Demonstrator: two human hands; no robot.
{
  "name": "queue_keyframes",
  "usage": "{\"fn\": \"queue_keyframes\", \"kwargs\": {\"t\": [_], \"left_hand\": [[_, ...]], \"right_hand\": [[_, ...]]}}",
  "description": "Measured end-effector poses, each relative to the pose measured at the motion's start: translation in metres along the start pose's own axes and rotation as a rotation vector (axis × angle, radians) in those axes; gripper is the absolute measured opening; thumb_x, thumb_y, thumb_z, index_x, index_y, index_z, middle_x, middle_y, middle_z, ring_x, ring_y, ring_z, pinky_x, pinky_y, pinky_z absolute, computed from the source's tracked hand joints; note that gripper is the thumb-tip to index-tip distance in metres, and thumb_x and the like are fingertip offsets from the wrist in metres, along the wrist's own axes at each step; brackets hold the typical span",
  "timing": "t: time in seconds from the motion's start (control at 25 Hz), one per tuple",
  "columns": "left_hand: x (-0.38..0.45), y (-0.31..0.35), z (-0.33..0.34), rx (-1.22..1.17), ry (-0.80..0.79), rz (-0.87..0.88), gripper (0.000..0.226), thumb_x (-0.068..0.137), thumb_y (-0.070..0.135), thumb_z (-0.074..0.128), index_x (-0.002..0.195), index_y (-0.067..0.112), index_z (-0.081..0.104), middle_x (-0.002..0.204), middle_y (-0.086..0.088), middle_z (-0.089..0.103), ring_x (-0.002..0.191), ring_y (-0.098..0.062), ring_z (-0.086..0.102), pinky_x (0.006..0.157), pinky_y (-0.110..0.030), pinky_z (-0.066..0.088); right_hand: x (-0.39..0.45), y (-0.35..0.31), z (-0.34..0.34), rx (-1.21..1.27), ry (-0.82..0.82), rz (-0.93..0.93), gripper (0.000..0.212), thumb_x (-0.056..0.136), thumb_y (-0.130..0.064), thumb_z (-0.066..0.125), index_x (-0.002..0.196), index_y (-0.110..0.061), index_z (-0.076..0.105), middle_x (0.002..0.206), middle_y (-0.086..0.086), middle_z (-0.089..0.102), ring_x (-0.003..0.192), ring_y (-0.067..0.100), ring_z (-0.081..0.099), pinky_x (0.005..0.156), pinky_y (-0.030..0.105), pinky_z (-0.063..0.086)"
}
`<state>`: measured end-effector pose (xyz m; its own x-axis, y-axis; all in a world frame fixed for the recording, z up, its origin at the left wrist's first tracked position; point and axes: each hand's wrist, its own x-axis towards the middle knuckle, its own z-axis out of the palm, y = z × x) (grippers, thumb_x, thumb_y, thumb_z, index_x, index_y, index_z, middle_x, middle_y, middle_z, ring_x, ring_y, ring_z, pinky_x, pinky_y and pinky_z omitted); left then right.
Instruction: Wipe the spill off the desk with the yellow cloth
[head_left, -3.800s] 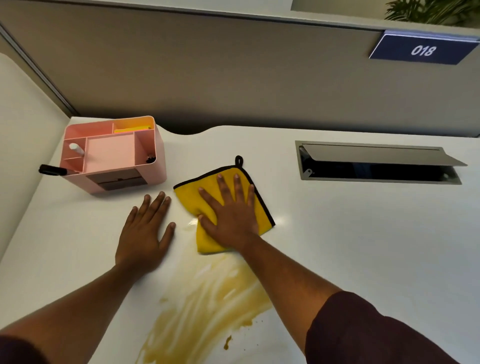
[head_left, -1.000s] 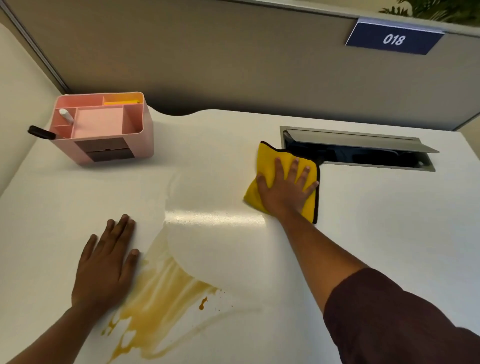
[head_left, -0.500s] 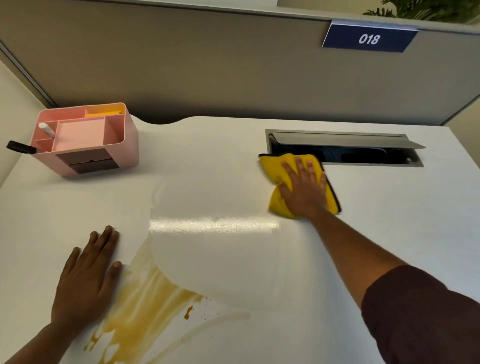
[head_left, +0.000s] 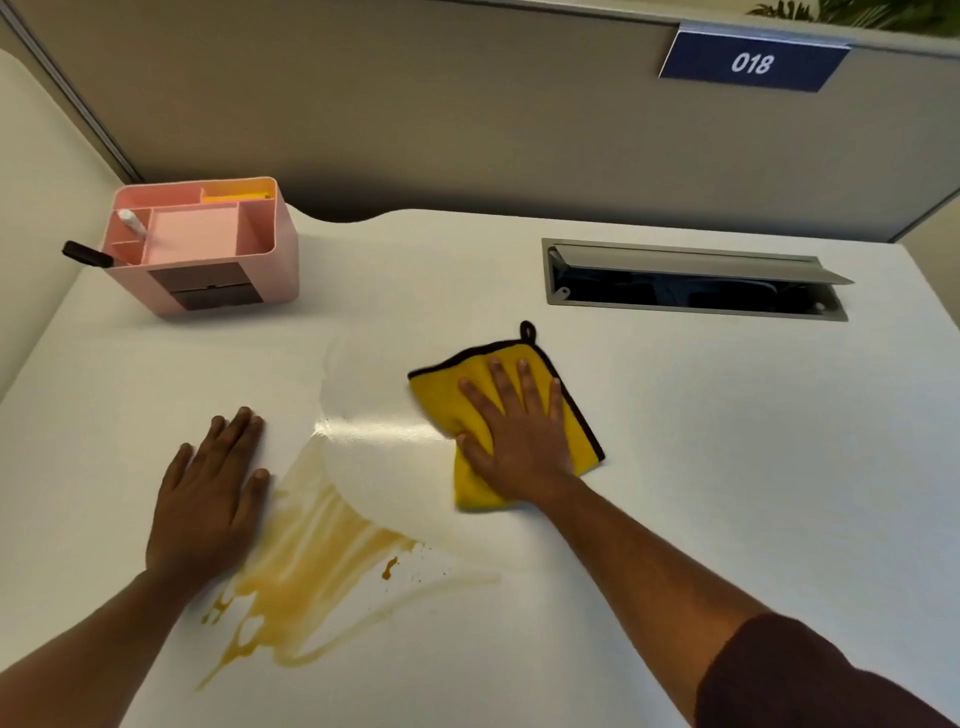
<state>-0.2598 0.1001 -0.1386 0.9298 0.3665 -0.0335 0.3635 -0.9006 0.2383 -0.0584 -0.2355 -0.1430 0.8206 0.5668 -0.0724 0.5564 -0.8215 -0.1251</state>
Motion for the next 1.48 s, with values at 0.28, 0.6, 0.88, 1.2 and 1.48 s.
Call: {"fn": "queue_keyframes", "kwargs": {"t": [0.28,0.6,0.88,1.2,1.48], "left_hand": [[0.001,-0.002,0.002,-0.009,0.004,0.006,0.063,0.102,0.048,0.020,0.163,0.033,0.010,0.171,0.015,0.008,0.159,-0.006,0.002,0.128,-0.040,0.009],[0.001,-0.002,0.002,-0.022,0.016,0.024,0.062,0.102,0.043,0.023,0.162,0.029,0.016,0.171,0.011,0.011,0.159,-0.011,0.006,0.128,-0.042,0.010],[-0.003,-0.012,-0.011,-0.281,-0.024,0.060,0.062,0.102,0.036,0.021,0.160,0.016,0.028,0.170,0.002,0.019,0.159,-0.019,0.012,0.129,-0.042,0.007],[-0.029,-0.101,-0.031,-0.087,0.048,-0.015,0.063,0.102,0.036,0.022,0.159,0.012,0.029,0.169,-0.006,0.023,0.158,-0.025,0.018,0.127,-0.048,0.017],[-0.030,-0.108,-0.020,-0.020,0.098,-0.038,0.060,0.102,0.040,0.025,0.160,0.022,0.027,0.169,0.000,0.024,0.158,-0.019,0.017,0.127,-0.045,0.017]], "right_hand": [[0.008,0.030,-0.012,0.057,0.007,0.489,0.077,0.100,-0.072,0.019,0.170,-0.040,0.007,0.180,0.004,0.000,0.165,0.039,-0.004,0.127,0.072,0.001],[-0.018,-0.123,0.013,0.070,0.014,0.152,0.078,0.095,-0.074,0.024,0.167,-0.043,0.022,0.180,0.003,0.008,0.166,0.039,-0.002,0.126,0.071,-0.004],[-0.114,-0.071,0.022,0.006,0.081,0.130,0.072,0.096,-0.070,0.039,0.164,-0.049,0.029,0.178,-0.003,0.020,0.165,0.034,0.016,0.126,0.069,0.018],[-0.025,-0.042,0.003,0.117,0.026,0.646,0.082,0.093,-0.086,0.009,0.167,-0.048,0.010,0.180,0.003,0.002,0.165,0.040,-0.005,0.125,0.075,-0.002],[0.093,-0.091,-0.003,0.123,-0.005,0.516,0.084,0.087,-0.091,0.003,0.164,-0.057,-0.001,0.180,0.003,-0.003,0.164,0.042,-0.011,0.123,0.075,-0.009]]}}
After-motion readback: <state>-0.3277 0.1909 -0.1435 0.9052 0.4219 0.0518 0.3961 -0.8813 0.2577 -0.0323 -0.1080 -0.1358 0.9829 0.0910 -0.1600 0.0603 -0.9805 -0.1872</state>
